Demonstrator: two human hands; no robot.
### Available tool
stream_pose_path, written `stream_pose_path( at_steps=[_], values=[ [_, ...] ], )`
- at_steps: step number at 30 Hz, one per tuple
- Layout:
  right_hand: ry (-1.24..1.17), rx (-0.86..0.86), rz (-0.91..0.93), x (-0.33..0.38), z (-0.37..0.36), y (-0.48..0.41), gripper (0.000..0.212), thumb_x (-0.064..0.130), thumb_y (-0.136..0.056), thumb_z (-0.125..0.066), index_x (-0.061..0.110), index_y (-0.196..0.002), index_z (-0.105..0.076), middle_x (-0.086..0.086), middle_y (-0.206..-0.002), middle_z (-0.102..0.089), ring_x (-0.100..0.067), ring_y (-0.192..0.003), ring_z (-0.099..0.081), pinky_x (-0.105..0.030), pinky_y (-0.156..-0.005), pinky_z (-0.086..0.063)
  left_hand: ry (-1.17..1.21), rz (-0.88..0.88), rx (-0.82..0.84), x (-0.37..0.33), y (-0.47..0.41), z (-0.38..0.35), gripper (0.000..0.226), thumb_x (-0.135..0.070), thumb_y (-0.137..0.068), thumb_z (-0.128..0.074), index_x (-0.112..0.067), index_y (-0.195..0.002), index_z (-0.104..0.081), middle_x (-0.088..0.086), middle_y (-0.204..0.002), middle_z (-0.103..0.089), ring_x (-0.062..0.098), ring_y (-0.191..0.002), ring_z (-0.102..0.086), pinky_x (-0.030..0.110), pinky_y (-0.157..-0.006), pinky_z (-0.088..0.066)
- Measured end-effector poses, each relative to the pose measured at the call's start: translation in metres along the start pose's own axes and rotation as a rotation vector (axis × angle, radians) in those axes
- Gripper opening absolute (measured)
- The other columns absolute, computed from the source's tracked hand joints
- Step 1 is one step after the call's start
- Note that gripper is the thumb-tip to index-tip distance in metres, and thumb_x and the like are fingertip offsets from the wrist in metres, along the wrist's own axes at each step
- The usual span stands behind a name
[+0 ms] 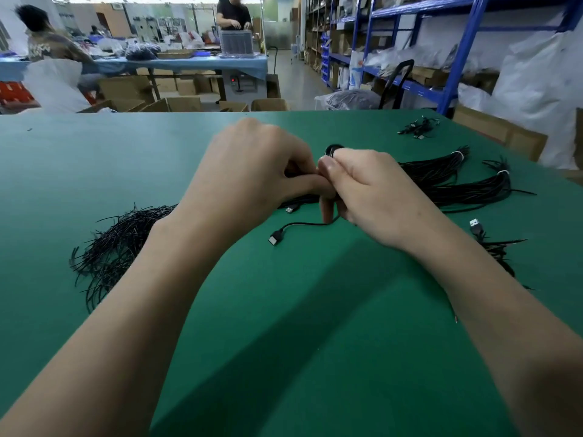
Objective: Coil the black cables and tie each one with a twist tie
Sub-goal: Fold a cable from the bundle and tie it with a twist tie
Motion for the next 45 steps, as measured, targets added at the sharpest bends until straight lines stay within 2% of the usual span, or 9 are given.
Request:
stream_pose_path(
  at_steps=[8, 13, 18, 24, 29, 33, 38, 43, 45],
  values=[
    [-0.486, 0.395, -0.068, -0.006, -0.007, 0.005, 0.047, 0.028, -0.107, -0.035, 0.011, -0.075, -0.064, 0.002, -0.054, -0.042, -0.01, -0.05, -0.031, -0.017, -0.046, -0.027, 0.104, -0.129, -0.022, 0.006, 0.001, 0.01, 0.019, -0.038, -0.084, -0.079, -0.019, -0.084, -0.077, -0.008, -0.077, -0.071, 0.009, -0.073, -0.065, 0.04, -0.072, -0.051],
    [-0.624, 0.605, -0.116, -0.009, -0.005, 0.011, 0.035, 0.028, -0.094, -0.039, 0.015, -0.073, -0.063, 0.004, -0.054, -0.039, -0.008, -0.047, -0.028, -0.019, -0.044, -0.022, 0.209, -0.134, 0.056, 0.006, 0.001, 0.006, 0.035, -0.04, -0.084, -0.078, -0.023, -0.114, -0.075, -0.006, -0.092, -0.071, 0.012, -0.084, -0.066, 0.038, -0.08, -0.053],
    [-0.658, 0.725, -0.117, -0.015, 0.0, 0.018, 0.035, 0.028, -0.105, -0.043, 0.011, -0.083, -0.064, 0.001, -0.059, -0.042, -0.011, -0.051, -0.031, -0.018, -0.047, -0.025, 0.282, -0.094, 0.219, 0.008, 0.002, -0.003, 0.025, -0.045, -0.085, -0.07, -0.025, -0.097, -0.08, -0.008, -0.091, -0.072, 0.007, -0.084, -0.066, 0.029, -0.076, -0.05],
    [-0.448, 0.576, -0.135, -0.02, 0.001, 0.011, 0.036, 0.025, -0.105, -0.043, 0.002, -0.09, -0.067, -0.007, -0.071, -0.064, -0.016, -0.059, -0.058, -0.02, -0.055, -0.047, 0.244, -0.022, 0.256, 0.017, 0.004, -0.021, 0.021, -0.043, -0.091, -0.067, -0.024, -0.091, -0.077, -0.008, -0.084, -0.069, 0.01, -0.078, -0.061, 0.035, -0.074, -0.048],
    [0.047, 0.351, 0.043, -0.016, 0.012, 0.003, 0.035, 0.039, -0.104, -0.046, 0.026, -0.081, -0.069, 0.02, -0.065, -0.058, -0.003, -0.047, -0.045, -0.015, -0.045, -0.033, 0.395, 0.082, 0.26, 0.027, 0.008, -0.028, 0.021, -0.04, -0.095, -0.064, -0.022, -0.089, -0.074, 0.002, -0.084, -0.07, 0.026, -0.081, -0.062, 0.045, -0.075, -0.05],
    [0.097, 0.372, 0.056, -0.017, 0.008, 0.002, 0.036, 0.044, -0.103, -0.044, 0.027, -0.076, -0.062, -0.004, -0.066, -0.051, -0.017, -0.054, -0.042, -0.033, -0.053, -0.035, 0.479, 0.118, 0.325, 0.029, 0.009, -0.033, 0.02, -0.04, -0.097, -0.064, -0.024, -0.093, -0.075, 0.002, -0.086, -0.07, 0.027, -0.085, -0.062, 0.045, -0.078, -0.05],
    [0.097, 0.426, -0.001, -0.023, 0.004, 0.004, 0.037, 0.046, -0.103, -0.044, 0.029, -0.076, -0.063, 0.016, -0.06, -0.052, -0.015, -0.056, -0.044, -0.031, -0.054, -0.037, 0.493, 0.104, 0.413, 0.025, 0.011, -0.041, 0.024, -0.045, -0.099, -0.056, -0.028, -0.091, -0.071, 0.013, -0.082, -0.063, 0.035, -0.078, -0.056, 0.042, -0.067, -0.045],
    [-0.082, 0.386, -0.001, -0.025, 0.002, 0.001, 0.04, 0.04, -0.105, -0.044, 0.023, -0.076, -0.065, 0.014, -0.067, -0.058, -0.006, -0.067, -0.052, -0.028, -0.07, -0.042, 0.519, 0.099, 0.345, 0.025, 0.009, -0.04, 0.021, -0.041, -0.099, -0.053, -0.033, -0.084, -0.064, 0.009, -0.08, -0.061, 0.036, -0.078, -0.054, 0.045, -0.072, -0.046],
    [-0.12, 0.35, -0.044, -0.028, 0.0, 0.0, 0.04, 0.04, -0.105, -0.046, 0.022, -0.077, -0.068, 0.008, -0.071, -0.062, -0.014, -0.073, -0.057, -0.043, -0.079, -0.046, 0.507, 0.122, 0.319, 0.026, 0.008, -0.042, 0.023, -0.036, -0.101, -0.054, -0.035, -0.079, -0.06, 0.008, -0.075, -0.055, 0.03, -0.071, -0.048, 0.04, -0.067, -0.042]
  ],
)
Point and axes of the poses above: each hand's wrist, its own y-axis away from the middle knuckle, its own z-axis out of the back of the hand, x = y × z, the point moved 4 cm from there along -y, towards the middle knuckle
